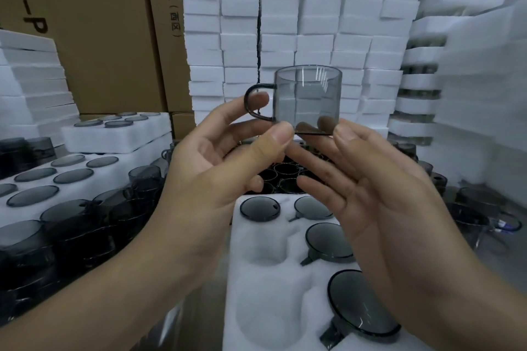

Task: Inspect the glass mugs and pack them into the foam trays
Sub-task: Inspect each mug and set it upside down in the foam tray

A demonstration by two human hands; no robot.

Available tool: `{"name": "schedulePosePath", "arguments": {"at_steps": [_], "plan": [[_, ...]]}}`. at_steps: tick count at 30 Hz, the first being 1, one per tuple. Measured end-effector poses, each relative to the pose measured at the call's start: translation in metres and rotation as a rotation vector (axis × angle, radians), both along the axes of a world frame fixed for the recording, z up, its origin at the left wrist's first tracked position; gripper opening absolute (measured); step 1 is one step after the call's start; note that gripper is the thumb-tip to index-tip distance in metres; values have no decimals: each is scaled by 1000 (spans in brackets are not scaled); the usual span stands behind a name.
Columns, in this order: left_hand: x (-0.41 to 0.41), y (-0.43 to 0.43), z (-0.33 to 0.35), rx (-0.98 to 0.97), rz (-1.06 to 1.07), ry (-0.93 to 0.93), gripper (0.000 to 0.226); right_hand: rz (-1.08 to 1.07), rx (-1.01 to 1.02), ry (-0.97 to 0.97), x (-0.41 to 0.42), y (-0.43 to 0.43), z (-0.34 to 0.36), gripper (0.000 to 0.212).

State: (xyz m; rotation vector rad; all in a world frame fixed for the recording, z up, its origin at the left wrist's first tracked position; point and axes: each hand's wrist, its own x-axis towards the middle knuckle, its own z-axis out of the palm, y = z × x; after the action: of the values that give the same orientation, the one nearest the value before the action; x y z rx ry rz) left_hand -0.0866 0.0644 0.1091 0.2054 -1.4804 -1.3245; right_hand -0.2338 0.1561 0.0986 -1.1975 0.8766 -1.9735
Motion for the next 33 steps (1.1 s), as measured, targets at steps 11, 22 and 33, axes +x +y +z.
{"name": "schedulePosePath", "arguments": {"at_steps": [11,22,33], "plan": [[2,-2,-6,-235,153,-64,66,303,87,-95,2,0,-1,47],[3,-2,-1,-192,-84,-81,43,450,186,-194,1,2,1,56],[13,-28,0,-217,197,-519,58,-397,255,457,-50,-21,-6,23]]}}
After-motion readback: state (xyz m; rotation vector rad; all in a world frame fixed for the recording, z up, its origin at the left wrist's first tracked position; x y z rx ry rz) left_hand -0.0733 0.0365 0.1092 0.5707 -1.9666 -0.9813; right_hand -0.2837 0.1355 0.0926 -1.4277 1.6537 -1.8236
